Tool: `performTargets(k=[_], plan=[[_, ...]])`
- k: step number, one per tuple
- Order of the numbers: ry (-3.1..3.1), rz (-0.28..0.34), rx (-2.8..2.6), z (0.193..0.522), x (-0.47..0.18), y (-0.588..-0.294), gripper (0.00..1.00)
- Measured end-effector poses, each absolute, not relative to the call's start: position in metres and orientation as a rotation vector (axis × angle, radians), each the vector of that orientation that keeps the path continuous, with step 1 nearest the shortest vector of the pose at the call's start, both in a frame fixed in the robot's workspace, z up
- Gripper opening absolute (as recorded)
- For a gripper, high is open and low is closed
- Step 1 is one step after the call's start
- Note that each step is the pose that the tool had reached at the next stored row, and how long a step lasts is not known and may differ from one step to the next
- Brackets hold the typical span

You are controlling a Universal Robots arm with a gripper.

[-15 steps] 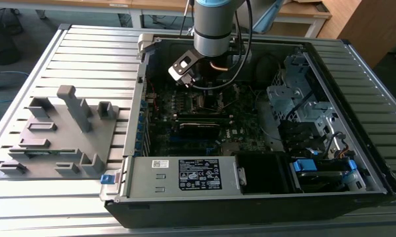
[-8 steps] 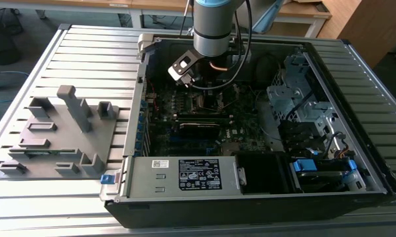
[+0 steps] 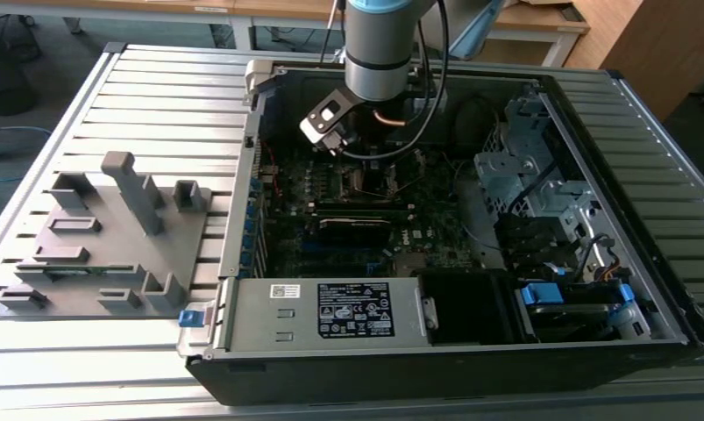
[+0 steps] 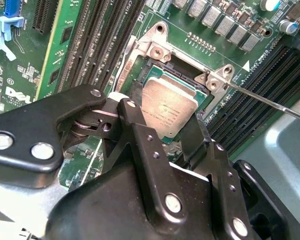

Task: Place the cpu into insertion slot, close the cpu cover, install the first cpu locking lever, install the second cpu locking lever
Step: 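Place the cpu into insertion slot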

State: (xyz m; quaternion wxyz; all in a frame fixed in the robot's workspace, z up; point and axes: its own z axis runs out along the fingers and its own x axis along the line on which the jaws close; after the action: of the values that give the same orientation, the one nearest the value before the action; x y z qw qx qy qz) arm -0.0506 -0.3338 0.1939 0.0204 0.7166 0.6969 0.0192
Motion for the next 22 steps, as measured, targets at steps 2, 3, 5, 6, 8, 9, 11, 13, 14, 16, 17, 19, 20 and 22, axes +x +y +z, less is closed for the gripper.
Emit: performTargets(k=[2, 3, 5, 6, 8, 9, 11, 13, 14, 16, 17, 19, 20, 22], plan=[[2.162, 0.059, 2.222, 0.1933, -0.0505, -0.3336, 0.54], [2.162, 0.059, 2.222, 0.1929, -0.0505, -0.3335, 0.54], [2.161, 0.058, 2.222, 0.1928, -0.0506, -0.3335, 0.54], [2.161, 0.058, 2.222, 0.1926, -0.0506, -0.3334, 0.54], [2.161, 0.059, 2.222, 0.1923, -0.0506, -0.3334, 0.54], [2.161, 0.059, 2.222, 0.1922, -0.0506, -0.3334, 0.54], [2.161, 0.059, 2.222, 0.1922, -0.0506, -0.3334, 0.54], [2.161, 0.059, 2.222, 0.1922, -0.0506, -0.3334, 0.54], [2.161, 0.059, 2.222, 0.1922, -0.0506, -0.3333, 0.54], [2.161, 0.059, 2.222, 0.1919, -0.0506, -0.3334, 0.54], [2.161, 0.058, 2.222, 0.1915, -0.0506, -0.3334, 0.54], [2.161, 0.058, 2.222, 0.1909, -0.0507, -0.3335, 0.54], [2.161, 0.058, 2.222, 0.1908, -0.0507, -0.3334, 0.54], [2.161, 0.058, 2.222, 0.1907, -0.0507, -0.3334, 0.54]])
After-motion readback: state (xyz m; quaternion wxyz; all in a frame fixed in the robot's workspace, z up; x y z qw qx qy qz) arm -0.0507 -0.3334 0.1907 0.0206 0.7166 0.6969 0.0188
